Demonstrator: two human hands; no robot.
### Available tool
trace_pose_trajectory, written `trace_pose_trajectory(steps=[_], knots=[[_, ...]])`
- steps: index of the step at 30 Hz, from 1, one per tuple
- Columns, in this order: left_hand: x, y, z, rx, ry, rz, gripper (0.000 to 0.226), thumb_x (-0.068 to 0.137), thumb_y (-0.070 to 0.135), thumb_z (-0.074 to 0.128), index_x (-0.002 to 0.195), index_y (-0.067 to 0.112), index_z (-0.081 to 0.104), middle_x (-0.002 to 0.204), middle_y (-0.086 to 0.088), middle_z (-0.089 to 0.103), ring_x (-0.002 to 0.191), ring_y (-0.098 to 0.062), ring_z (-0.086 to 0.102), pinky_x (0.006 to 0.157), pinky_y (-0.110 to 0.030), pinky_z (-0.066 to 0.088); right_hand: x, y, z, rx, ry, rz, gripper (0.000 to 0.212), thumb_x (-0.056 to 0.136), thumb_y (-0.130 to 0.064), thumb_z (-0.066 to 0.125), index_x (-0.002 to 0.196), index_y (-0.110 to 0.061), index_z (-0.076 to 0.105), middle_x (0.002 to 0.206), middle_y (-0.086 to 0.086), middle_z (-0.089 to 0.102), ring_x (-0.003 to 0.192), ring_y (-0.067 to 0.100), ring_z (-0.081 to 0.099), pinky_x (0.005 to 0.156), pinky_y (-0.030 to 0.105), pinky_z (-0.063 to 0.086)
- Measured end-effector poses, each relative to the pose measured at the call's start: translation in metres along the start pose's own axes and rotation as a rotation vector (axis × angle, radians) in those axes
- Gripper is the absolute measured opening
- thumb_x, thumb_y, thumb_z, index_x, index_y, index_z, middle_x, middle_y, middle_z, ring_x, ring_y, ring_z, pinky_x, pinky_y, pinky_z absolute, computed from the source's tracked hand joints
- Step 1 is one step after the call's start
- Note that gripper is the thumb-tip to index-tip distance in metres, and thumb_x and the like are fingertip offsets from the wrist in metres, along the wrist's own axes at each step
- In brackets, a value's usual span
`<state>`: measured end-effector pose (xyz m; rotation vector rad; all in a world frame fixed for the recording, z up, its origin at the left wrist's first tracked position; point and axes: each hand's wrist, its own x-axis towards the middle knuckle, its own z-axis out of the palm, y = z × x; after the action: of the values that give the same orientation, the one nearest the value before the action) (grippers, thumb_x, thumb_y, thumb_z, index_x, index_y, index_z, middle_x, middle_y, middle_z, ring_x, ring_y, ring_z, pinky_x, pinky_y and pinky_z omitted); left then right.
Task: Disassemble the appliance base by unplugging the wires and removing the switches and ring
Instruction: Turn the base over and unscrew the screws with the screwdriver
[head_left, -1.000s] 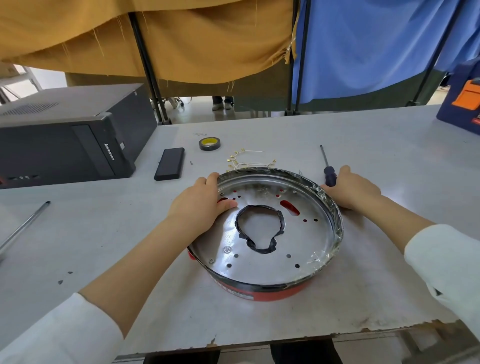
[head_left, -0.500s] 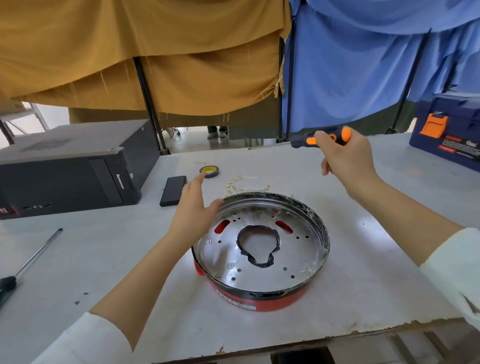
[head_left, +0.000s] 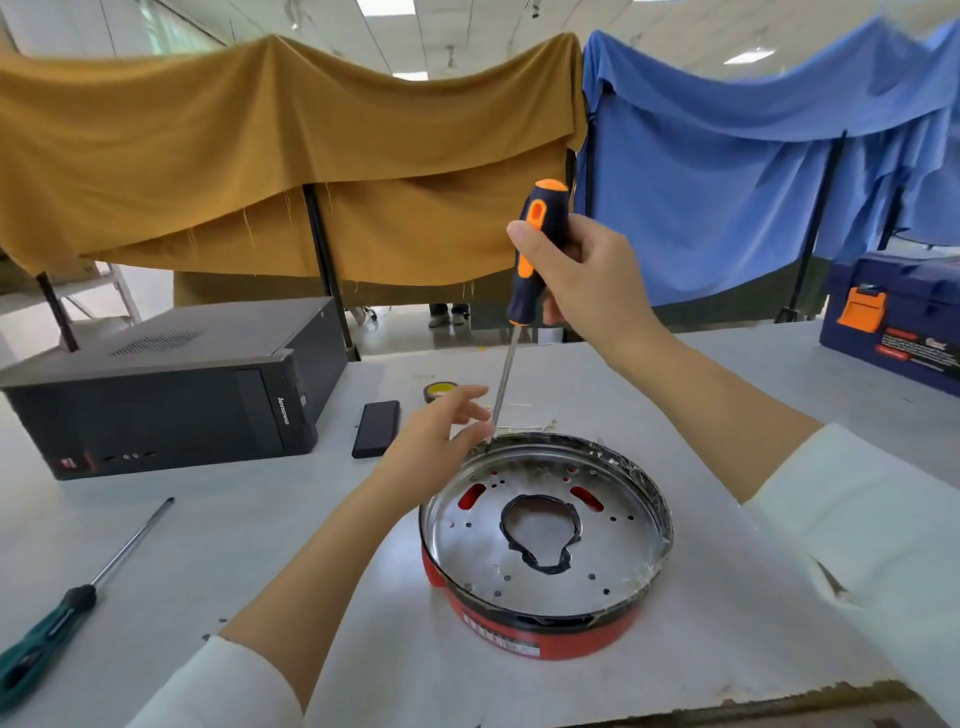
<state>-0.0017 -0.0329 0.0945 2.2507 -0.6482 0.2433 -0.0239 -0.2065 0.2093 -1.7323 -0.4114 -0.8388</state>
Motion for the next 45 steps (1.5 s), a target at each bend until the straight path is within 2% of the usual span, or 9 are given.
trace_pose_trajectory(steps=[3,4,8,12,20,26,34,38,45], knots=[[0.005,-0.001,0.011,-0.115,-0.051,-0.063,0.011,0.095,0.026,0.053,0.101,0.029,0.061,0.09,0.015,0.069,0.094,-0.001,0.061,0.094,-0.027,0.045,0.004,0.006,0.019,0.074,-0.028,0.032,0.039,0.088,-0.041,0.064,0.091,-0.002,0.061,0.074,0.008,0.062,0.07,0.023,0.061,0.066,0.041,0.054],[0.006,-0.001,0.016,-0.181,-0.059,-0.076,0.012,0.096,0.025,0.051,0.096,0.028,0.063,0.085,0.012,0.072,0.093,0.0,0.062,0.095,-0.027,0.044,0.005,0.009,0.026,0.105,-0.042,0.042,0.038,0.089,-0.041,0.063,0.092,-0.003,0.06,0.076,0.01,0.061,0.071,0.025,0.061,0.07,0.043,0.054],[0.014,-0.008,0.022,-0.248,-0.082,-0.106,0.019,0.097,0.032,0.049,0.089,0.034,0.066,0.084,0.017,0.073,0.09,-0.001,0.063,0.087,-0.023,0.046,0.008,0.02,0.052,0.349,-0.153,0.127,0.026,0.096,-0.037,0.052,0.1,-0.012,0.049,0.075,0.007,0.059,0.06,0.024,0.06,0.061,0.037,0.052],[0.025,-0.029,0.012,-0.215,-0.097,-0.143,0.019,0.092,0.033,0.057,0.08,0.035,0.072,0.084,0.019,0.072,0.082,0.006,0.063,0.076,-0.014,0.044,0.003,0.04,0.077,0.398,-0.172,0.1,0.024,0.099,-0.037,0.045,0.096,-0.014,0.04,0.067,0.009,0.048,0.049,0.019,0.043,0.053,0.034,0.04],[0.024,-0.053,0.04,-0.363,-0.037,-0.157,0.02,0.093,0.017,0.055,0.083,0.019,0.072,0.082,0.01,0.074,0.081,0.0,0.067,0.072,-0.007,0.046,-0.006,0.076,0.093,0.394,-0.081,0.068,0.021,0.099,-0.037,0.045,0.093,-0.017,0.043,0.066,0.013,0.043,0.044,0.015,0.039,0.042,0.023,0.036],[0.025,-0.055,0.048,-0.355,-0.005,-0.131,0.021,0.094,0.016,0.054,0.082,0.023,0.07,0.079,0.013,0.073,0.078,0.004,0.065,0.071,-0.004,0.044,-0.004,0.085,0.089,0.405,0.05,0.076,0.02,0.1,-0.033,0.042,0.089,-0.017,0.042,0.062,0.009,0.042,0.04,0.016,0.038,0.039,0.02,0.035],[0.027,-0.058,0.05,-0.354,-0.018,-0.13,0.022,0.097,0.016,0.048,0.102,0.02,0.069,0.089,0.011,0.074,0.09,0.003,0.066,0.079,-0.005,0.044,-0.006,0.083,0.089,0.409,0.058,0.018,0.015,0.101,-0.028,0.042,0.089,-0.02,0.042,0.061,0.006,0.043,0.041,0.015,0.038,0.04,0.02,0.036],[0.026,-0.057,0.05,-0.352,-0.021,-0.126,0.022,0.096,0.015,0.048,0.102,0.021,0.069,0.092,0.01,0.073,0.093,0.002,0.065,0.083,-0.009,0.046,-0.009,0.08,0.09,0.41,0.061,-0.009,0.013,0.101,-0.025,0.043,0.089,-0.02,0.042,0.061,0.003,0.043,0.04,0.01,0.039,0.04,0.019,0.036],[0.024,-0.054,0.048,-0.309,-0.022,-0.107,0.023,0.097,0.016,0.049,0.097,0.03,0.067,0.088,0.021,0.071,0.089,0.01,0.063,0.076,-0.003,0.043,-0.013,0.08,0.089,0.416,0.113,-0.005,0.013,0.1,-0.026,0.044,0.092,-0.016,0.043,0.065,0.002,0.044,0.043,0.005,0.042,0.043,0.016,0.037]])
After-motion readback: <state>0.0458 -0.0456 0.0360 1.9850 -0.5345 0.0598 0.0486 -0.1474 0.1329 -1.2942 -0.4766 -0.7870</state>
